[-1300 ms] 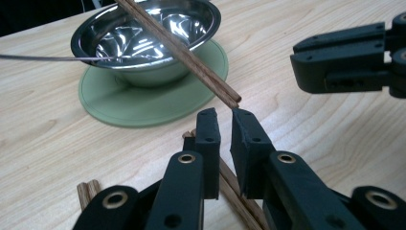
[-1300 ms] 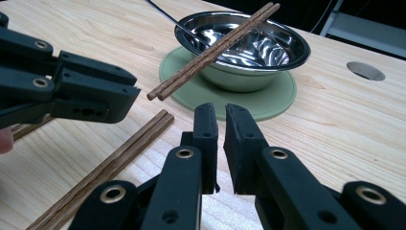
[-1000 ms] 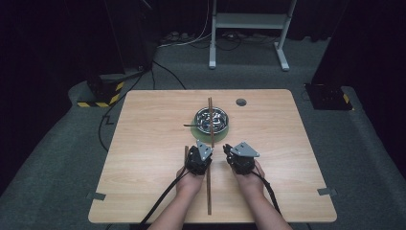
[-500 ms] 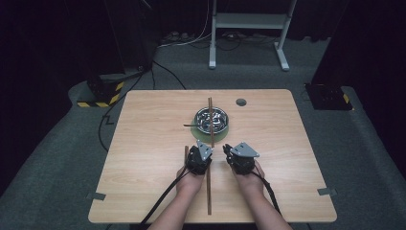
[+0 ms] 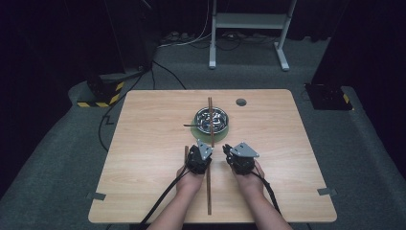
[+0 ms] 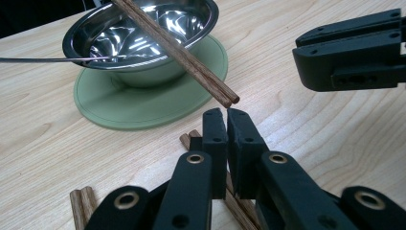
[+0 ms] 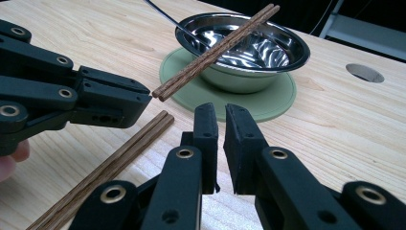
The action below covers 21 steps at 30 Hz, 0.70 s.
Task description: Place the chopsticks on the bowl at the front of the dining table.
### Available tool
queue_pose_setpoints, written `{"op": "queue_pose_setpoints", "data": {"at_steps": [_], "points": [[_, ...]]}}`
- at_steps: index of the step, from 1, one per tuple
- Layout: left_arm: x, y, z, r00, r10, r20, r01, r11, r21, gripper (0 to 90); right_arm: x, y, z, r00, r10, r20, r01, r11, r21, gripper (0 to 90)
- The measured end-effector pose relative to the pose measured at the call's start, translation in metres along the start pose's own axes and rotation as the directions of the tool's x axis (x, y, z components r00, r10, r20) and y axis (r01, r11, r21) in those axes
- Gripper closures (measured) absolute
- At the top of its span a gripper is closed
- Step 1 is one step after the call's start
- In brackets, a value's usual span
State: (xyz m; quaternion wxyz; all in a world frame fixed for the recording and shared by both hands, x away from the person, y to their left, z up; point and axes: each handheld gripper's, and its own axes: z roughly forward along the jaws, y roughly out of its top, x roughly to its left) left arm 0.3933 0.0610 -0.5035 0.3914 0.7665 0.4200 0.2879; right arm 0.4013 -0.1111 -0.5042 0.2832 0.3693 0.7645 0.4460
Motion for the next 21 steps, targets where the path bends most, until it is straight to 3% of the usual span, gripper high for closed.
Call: {"op": "queue_pose_setpoints", "data": {"at_steps": [6,11,14,21], "points": [[0.003,-0.002,-0.009,0.9998,-0.018,0.010,0.018,0.9998,-0.009,81.2,0.001,0.000,0.000,1.0000,-0.008,-0.005,0.008,1.000,0.000,82.9],[0.012,-0.001,-0.023,0.9997,-0.019,0.017,0.019,0.9997,-0.016,71.6,0.000,0.000,-0.001,0.9999,0.006,-0.011,-0.006,1.000,-0.004,81.2],[0.025,-0.002,-0.035,0.9984,-0.048,0.028,0.049,0.9985,-0.025,62.9,-0.002,0.000,-0.002,0.9999,0.009,-0.011,-0.009,1.000,-0.009,79.9],[0.061,-0.016,-0.065,0.9955,-0.094,0.005,0.095,0.9953,-0.023,46.5,-0.001,0.000,-0.002,0.9999,0.011,-0.004,-0.011,1.000,-0.007,75.4]]}}
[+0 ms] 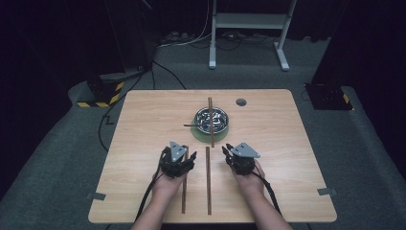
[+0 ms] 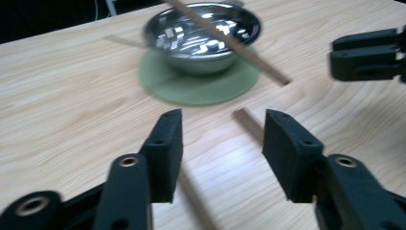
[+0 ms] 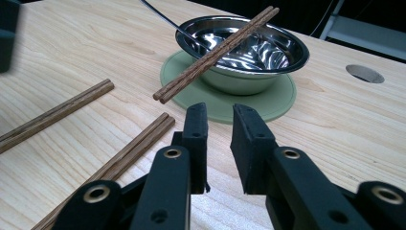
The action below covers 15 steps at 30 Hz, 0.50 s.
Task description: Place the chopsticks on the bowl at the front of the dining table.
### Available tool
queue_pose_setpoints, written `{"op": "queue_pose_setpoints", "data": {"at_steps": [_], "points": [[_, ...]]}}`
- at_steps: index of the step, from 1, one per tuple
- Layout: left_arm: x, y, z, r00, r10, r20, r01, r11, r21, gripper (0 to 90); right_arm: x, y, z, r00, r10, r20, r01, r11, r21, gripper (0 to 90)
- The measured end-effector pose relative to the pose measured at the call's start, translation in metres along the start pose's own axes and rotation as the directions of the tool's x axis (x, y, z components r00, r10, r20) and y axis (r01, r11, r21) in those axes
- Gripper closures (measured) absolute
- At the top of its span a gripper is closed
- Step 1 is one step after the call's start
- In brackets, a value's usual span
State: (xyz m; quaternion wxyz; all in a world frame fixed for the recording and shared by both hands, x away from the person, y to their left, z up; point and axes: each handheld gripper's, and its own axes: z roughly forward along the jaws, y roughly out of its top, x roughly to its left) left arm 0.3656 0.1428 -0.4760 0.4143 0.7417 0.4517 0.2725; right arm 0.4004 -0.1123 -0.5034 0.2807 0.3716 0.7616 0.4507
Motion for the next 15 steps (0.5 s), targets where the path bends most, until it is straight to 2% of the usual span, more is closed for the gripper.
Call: {"op": "queue_pose_setpoints", "data": {"at_steps": [3,5,7,8,11,13,15], "points": [[0.023,-0.012,-0.011,0.9993,-0.027,-0.025,0.028,0.9993,0.025,41.2,0.000,0.000,0.001,1.0000,0.005,-0.003,-0.005,1.000,0.006,73.5],[0.039,-0.023,-0.017,0.9974,-0.059,-0.042,0.061,0.9971,0.046,38.4,0.000,0.000,0.002,0.9999,-0.014,0.002,0.014,1.000,0.006,71.8],[0.053,-0.036,-0.023,0.9940,-0.091,-0.061,0.095,0.9938,0.057,37.0,0.000,0.000,0.003,1.0000,0.007,0.000,-0.007,1.000,0.018,69.3],[0.060,-0.042,-0.026,0.9926,-0.102,-0.066,0.106,0.9919,0.069,36.2,-0.001,0.000,0.003,1.0000,0.003,-0.003,-0.003,1.000,0.025,68.2],[0.076,-0.060,-0.035,0.9869,-0.136,-0.086,0.144,0.9857,0.087,34.6,-0.003,0.000,0.004,0.9998,0.020,0.001,-0.020,0.999,0.046,64.3],[0.084,-0.069,-0.040,0.9852,-0.131,-0.111,0.144,0.9832,0.112,32.8,-0.007,0.003,0.003,0.9992,0.041,0.000,-0.041,0.998,0.050,62.1],[0.092,-0.077,-0.045,0.9827,-0.132,-0.130,0.150,0.9787,0.140,30.8,-0.014,0.006,0.003,0.9985,0.054,-0.001,-0.054,0.996,0.077,59.2]]}}
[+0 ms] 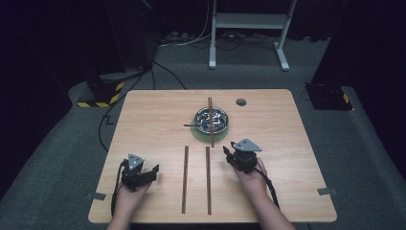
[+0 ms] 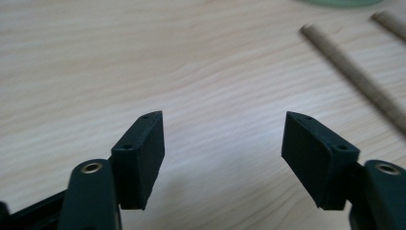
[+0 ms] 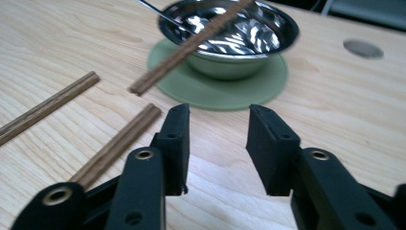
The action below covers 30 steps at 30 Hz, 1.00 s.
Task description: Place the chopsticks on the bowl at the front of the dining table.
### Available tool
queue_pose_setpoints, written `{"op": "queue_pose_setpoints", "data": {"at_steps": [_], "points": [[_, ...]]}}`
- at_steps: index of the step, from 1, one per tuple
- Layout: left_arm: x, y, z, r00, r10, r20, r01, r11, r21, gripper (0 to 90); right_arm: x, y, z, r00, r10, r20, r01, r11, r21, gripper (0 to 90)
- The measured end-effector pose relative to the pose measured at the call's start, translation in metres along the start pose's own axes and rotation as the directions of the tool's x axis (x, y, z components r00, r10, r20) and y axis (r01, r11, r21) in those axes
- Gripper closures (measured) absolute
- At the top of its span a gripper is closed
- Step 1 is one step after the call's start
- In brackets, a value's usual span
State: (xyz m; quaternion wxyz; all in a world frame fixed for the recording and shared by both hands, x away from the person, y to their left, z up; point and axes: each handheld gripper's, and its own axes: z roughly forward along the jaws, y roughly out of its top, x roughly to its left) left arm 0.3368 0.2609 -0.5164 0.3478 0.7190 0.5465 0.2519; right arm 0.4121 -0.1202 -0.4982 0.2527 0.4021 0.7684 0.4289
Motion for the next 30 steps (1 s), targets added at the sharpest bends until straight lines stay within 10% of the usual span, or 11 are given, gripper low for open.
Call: {"op": "queue_pose_setpoints", "data": {"at_steps": [15,30], "points": [[0.010,-0.023,-0.007,0.9999,0.003,-0.010,-0.003,0.9987,0.050,18.8,-0.092,-0.068,-0.069,0.9866,0.127,0.102,-0.145,0.972,0.186,45.3],[0.009,-0.023,-0.007,0.9997,-0.007,-0.024,0.008,0.9985,0.054,16.9,-0.100,-0.080,-0.079,0.9854,0.110,0.130,-0.136,0.969,0.208,38.8]]}}
